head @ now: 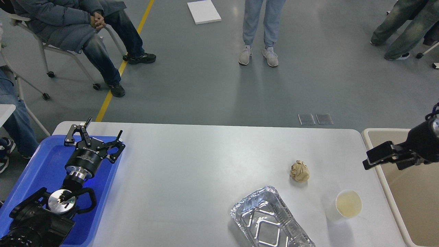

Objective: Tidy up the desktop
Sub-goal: 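Lower the right gripper toward the small white paper cup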

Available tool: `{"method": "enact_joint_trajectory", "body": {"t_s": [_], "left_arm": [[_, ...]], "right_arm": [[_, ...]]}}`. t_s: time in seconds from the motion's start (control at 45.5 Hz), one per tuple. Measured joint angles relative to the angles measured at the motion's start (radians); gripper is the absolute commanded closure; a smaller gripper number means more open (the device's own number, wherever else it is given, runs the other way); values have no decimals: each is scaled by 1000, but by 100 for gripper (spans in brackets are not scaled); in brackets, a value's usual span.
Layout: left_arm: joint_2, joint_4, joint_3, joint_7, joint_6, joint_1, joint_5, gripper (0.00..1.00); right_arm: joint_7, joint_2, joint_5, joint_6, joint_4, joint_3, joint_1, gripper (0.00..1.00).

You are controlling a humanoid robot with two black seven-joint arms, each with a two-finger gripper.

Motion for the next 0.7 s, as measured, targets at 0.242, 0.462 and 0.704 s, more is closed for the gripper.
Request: {"method": "enact_joint_trajectory", "body": {"t_s": [0.242,0.462,0.704], "left_arm": [[0,0,0,0,0,0,0,0],[0,0,0,0,0,0,0,0],[0,0,0,0,0,0,0,0]], "right_arm": [[0,5,-15,-37,-2,5,-43,0],[0,7,-34,-51,-3,10,-58,0],[0,8,-46,-64,-9,17,-83,0]]}}
